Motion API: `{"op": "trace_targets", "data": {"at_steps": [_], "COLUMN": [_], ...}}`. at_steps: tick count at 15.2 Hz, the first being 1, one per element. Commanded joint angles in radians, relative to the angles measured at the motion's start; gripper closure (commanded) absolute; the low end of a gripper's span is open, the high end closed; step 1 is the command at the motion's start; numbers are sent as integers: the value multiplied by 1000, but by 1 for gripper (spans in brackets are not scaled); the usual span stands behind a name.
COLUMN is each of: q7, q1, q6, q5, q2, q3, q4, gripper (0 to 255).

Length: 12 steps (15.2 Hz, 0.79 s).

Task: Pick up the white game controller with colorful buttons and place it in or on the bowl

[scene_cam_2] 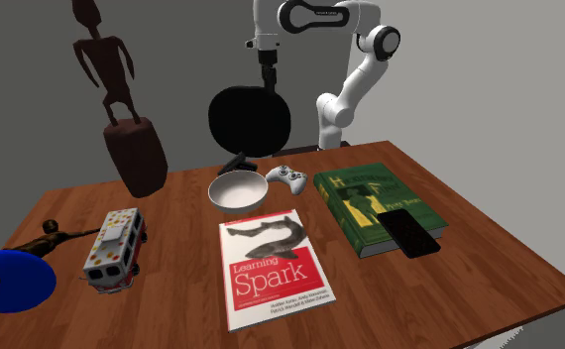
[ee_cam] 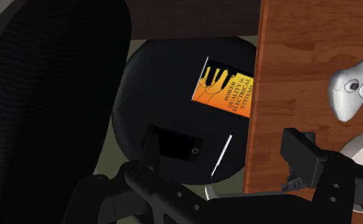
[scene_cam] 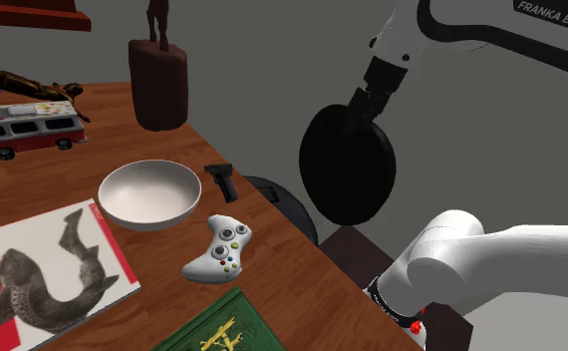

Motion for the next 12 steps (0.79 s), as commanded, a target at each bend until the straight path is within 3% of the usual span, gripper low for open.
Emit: {"op": "trace_targets", "data": {"at_steps": [1, 12], "q7": [0, 526], "q1": [0, -12], "q6": [0, 75], "q5": [0, 204], "q2": [0, -62], "q3": [0, 322], "q4": [0, -159], "gripper": [0, 0]}}
